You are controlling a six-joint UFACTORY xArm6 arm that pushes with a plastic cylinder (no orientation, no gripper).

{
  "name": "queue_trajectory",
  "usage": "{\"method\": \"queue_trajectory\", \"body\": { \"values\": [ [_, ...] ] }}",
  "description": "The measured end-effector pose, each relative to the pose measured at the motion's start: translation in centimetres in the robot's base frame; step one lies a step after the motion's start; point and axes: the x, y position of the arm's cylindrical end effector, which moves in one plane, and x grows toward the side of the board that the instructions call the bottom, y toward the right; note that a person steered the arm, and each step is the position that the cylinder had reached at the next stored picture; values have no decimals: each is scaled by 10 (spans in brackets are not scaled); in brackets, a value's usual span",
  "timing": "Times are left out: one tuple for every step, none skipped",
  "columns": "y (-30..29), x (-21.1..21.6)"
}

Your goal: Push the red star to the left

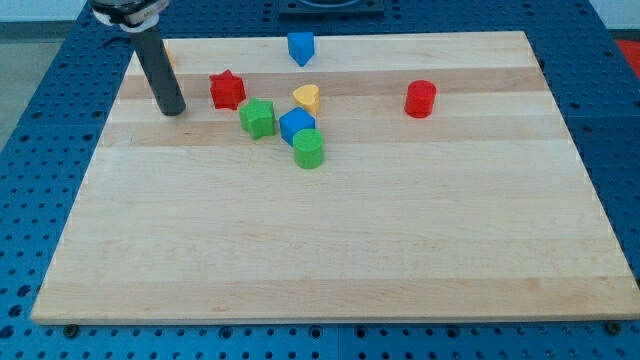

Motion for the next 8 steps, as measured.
{"method": "queue_trajectory", "body": {
  "values": [
    [32,-2],
    [85,-5],
    [94,-7],
    [55,-7],
    [25,-24],
    [38,-45],
    [85,-48],
    [115,-48]
  ]
}}
